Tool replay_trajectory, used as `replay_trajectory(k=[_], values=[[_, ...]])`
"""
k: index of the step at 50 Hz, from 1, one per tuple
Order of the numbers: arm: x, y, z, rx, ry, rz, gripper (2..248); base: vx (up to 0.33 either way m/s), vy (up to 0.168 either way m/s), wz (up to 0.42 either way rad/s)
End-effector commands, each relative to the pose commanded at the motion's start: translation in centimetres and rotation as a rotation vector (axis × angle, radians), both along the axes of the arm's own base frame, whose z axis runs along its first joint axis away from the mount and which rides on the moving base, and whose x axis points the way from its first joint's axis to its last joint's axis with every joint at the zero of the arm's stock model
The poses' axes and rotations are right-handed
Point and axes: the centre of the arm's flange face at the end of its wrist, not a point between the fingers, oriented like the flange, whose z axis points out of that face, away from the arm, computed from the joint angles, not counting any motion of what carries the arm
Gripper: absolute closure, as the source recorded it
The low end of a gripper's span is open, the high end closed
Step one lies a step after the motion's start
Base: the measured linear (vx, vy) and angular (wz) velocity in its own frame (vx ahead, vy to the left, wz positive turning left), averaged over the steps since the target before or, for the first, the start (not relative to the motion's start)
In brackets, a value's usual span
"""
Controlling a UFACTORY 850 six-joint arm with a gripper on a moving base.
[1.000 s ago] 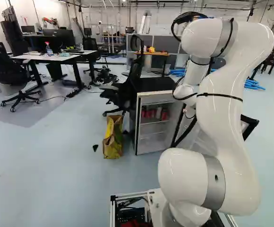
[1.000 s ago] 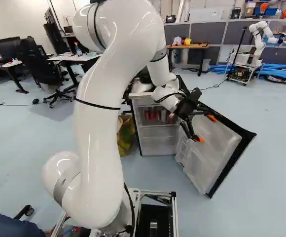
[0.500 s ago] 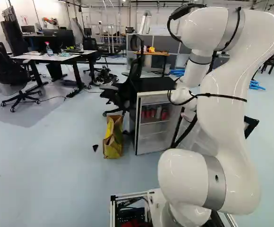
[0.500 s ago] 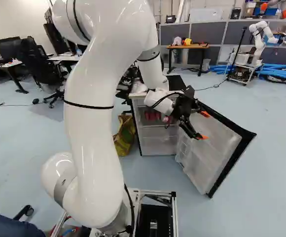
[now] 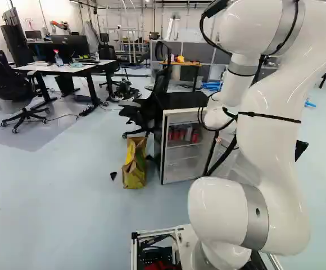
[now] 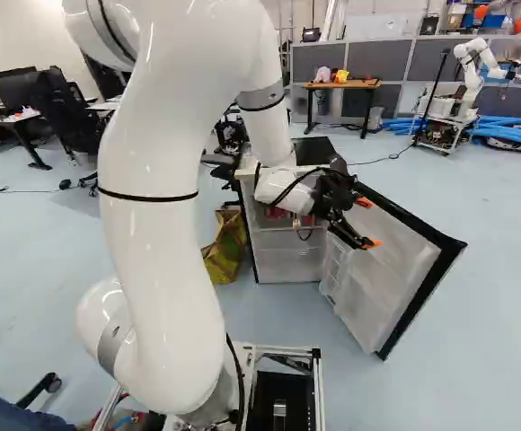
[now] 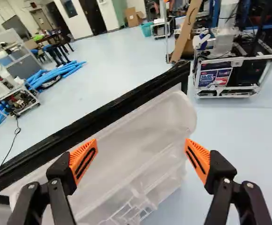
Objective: Grab a drink from the fridge
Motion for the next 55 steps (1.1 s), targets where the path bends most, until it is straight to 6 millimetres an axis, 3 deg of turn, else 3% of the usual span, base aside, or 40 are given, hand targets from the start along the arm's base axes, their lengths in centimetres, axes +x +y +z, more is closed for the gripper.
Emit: replay_trajectory(k=[20,55], values=[[-2.0,2.6,0.5,-0.020,0.050,0.226,3,0.000,0.000,0.000],[-5.1,9.9,1.1,-0.062,0.121,0.684,3,0.000,0.000,0.000]])
